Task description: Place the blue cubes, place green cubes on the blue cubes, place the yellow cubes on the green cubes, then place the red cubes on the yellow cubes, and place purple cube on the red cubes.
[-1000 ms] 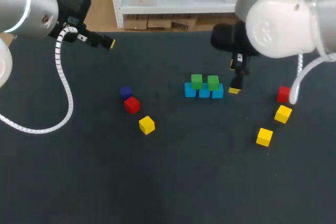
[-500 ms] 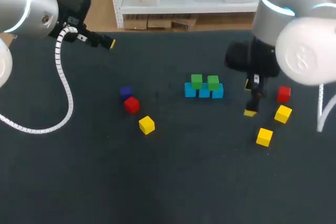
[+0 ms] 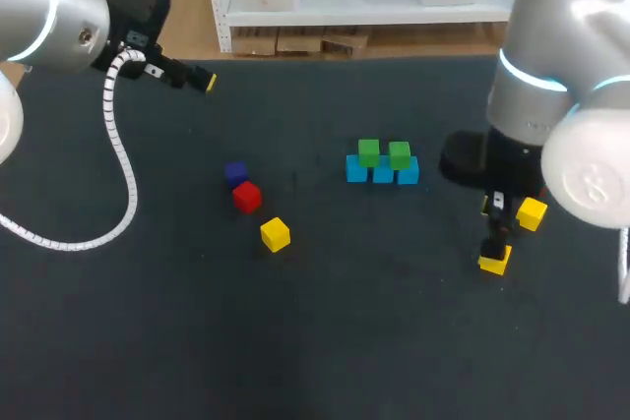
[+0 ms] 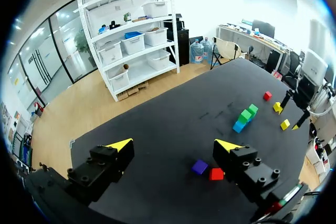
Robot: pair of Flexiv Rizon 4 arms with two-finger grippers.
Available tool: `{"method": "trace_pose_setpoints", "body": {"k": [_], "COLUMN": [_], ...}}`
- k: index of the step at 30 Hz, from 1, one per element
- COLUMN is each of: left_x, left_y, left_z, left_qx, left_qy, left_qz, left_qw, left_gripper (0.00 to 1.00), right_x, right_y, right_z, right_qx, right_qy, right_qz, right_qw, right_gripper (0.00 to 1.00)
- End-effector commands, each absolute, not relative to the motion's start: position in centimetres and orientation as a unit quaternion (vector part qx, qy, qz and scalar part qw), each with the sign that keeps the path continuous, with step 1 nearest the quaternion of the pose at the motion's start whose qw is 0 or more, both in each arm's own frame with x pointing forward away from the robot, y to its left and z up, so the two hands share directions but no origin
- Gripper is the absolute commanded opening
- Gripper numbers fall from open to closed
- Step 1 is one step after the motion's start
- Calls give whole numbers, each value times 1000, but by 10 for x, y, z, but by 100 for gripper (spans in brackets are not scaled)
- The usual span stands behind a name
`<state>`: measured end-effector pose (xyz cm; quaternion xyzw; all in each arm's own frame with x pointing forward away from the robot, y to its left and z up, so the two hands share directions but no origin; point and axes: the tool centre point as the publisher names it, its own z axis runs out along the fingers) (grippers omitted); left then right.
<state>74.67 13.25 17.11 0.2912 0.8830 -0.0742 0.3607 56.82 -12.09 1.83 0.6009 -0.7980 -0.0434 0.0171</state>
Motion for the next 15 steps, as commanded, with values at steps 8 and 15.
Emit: {"method": "trace_pose_setpoints", "body": {"k": [8,15], "left_x": [747,747], "left_y": [134,134], "left_z": [171,171], "left_qx": [293,293], "left_qy": [882,882], "left_qz": [-77,-77], "left_qw": [361,361], "left_gripper": [100,100], "right_x": [555,550], "right_y": [-132,-132], "right_z": [11,4], "right_qx": [597,606], "right_qy": [-801,-794], "right_qz": [-37,-40], "right_qw": [24,37], "right_gripper": [100,51]}}
